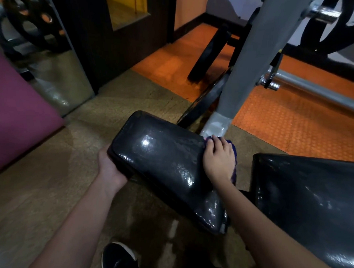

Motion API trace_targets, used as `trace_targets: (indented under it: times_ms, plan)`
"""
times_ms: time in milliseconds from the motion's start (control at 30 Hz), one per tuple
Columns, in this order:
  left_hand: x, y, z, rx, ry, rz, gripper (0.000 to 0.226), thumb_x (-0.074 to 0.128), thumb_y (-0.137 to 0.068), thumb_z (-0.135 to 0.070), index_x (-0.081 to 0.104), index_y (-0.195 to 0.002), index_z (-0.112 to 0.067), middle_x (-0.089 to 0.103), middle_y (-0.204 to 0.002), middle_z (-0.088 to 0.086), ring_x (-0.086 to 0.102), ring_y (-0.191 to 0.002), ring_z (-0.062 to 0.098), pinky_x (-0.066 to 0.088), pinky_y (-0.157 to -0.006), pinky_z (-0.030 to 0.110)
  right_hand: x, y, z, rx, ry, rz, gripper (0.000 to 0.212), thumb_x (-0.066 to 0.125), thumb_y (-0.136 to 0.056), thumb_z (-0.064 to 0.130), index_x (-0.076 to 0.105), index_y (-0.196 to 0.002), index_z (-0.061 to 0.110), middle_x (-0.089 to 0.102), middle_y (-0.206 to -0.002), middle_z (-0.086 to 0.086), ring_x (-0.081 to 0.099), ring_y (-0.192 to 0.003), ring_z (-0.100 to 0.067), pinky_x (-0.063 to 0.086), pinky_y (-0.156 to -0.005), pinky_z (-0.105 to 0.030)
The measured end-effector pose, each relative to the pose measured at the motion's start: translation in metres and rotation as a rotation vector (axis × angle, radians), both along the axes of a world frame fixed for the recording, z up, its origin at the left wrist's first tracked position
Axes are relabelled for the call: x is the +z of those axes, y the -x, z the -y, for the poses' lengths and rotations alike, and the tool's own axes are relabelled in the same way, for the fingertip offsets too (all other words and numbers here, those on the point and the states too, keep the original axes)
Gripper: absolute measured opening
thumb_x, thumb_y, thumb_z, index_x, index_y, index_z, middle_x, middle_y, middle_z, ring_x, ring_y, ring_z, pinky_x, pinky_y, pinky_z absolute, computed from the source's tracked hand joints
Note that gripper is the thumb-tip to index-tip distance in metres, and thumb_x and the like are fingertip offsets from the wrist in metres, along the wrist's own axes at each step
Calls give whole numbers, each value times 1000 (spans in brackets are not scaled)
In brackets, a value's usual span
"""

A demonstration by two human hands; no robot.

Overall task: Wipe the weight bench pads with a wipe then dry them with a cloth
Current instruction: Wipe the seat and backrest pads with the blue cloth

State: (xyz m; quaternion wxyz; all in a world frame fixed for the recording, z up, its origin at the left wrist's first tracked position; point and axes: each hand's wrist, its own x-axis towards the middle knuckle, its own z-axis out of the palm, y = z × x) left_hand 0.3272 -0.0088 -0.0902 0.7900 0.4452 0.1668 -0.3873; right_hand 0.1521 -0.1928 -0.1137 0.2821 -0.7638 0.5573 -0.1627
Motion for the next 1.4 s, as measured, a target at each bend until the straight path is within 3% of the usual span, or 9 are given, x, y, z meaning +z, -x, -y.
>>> trace_targets:
  times_ms: [133,300,433,567,733,867,967,1133,1400]
  plan:
    - [2,0,3,7,-13,13,35,41,-94,-29,74,-96,-17,69,-99,7,66,-92,25,44,-108,39,38,-85,-36,148,111,3,46,32,-106,40,65,-133,24,62,-142,1,49,-136,-23,36,-112,-40]
    - [15,12,0,-21,-21,80,33,56,-80,-39,82,-73,-19,77,-86,6,73,-79,20,57,-72,28,65,-96,-127,626,269,121,50,32,-109,43,41,-156,28,28,-168,5,11,-158,-17,6,-130,-43]
    - [16,13,-2,-2,-14,26,39,50,-89,-37,79,-79,-12,77,-83,11,75,-68,24,58,-61,28,30,-20,-118,921,466,24,53,41,-109,44,32,-160,36,19,-171,9,6,-160,-14,9,-130,-39]
    - [15,8,2,26,-49,-4,37,37,-94,-32,70,-96,-17,69,-96,9,66,-86,25,53,-85,35,2,56,-83,767,350,23,52,34,-108,50,31,-159,40,15,-171,16,9,-159,-10,15,-129,-43]
    - [11,6,1,13,-66,-20,34,37,-95,-30,68,-86,-18,67,-82,6,64,-75,22,51,-79,31,-4,60,-50,325,133,93,51,26,-108,51,33,-158,42,18,-169,20,5,-157,-2,13,-129,-45]
    - [13,8,1,-6,-55,-18,34,37,-95,-30,67,-84,-18,67,-77,5,64,-71,20,51,-73,29,15,-20,-16,119,11,16,49,24,-110,43,51,-148,30,42,-161,5,28,-153,-20,22,-125,-43]
    - [18,10,5,25,-40,15,38,36,-95,-29,71,-84,-17,69,-85,6,66,-75,22,51,-77,31,42,-88,-45,342,164,39,47,26,-109,38,59,-138,25,54,-151,3,42,-145,-22,32,-116,-39]
    - [21,14,2,22,-62,31,52,30,-98,-38,75,-84,-15,74,-78,8,73,-64,19,53,-63,26,64,-86,-119,737,276,121,49,33,-110,38,39,-158,25,25,-170,3,10,-159,-18,7,-129,-42]
    - [17,13,-6,0,-121,14,47,34,-101,-46,67,-100,-13,76,-82,12,71,-85,30,53,-82,43,59,-51,-100,1024,511,4,55,44,-103,59,42,-154,39,33,-166,3,31,-151,-23,27,-120,-47]
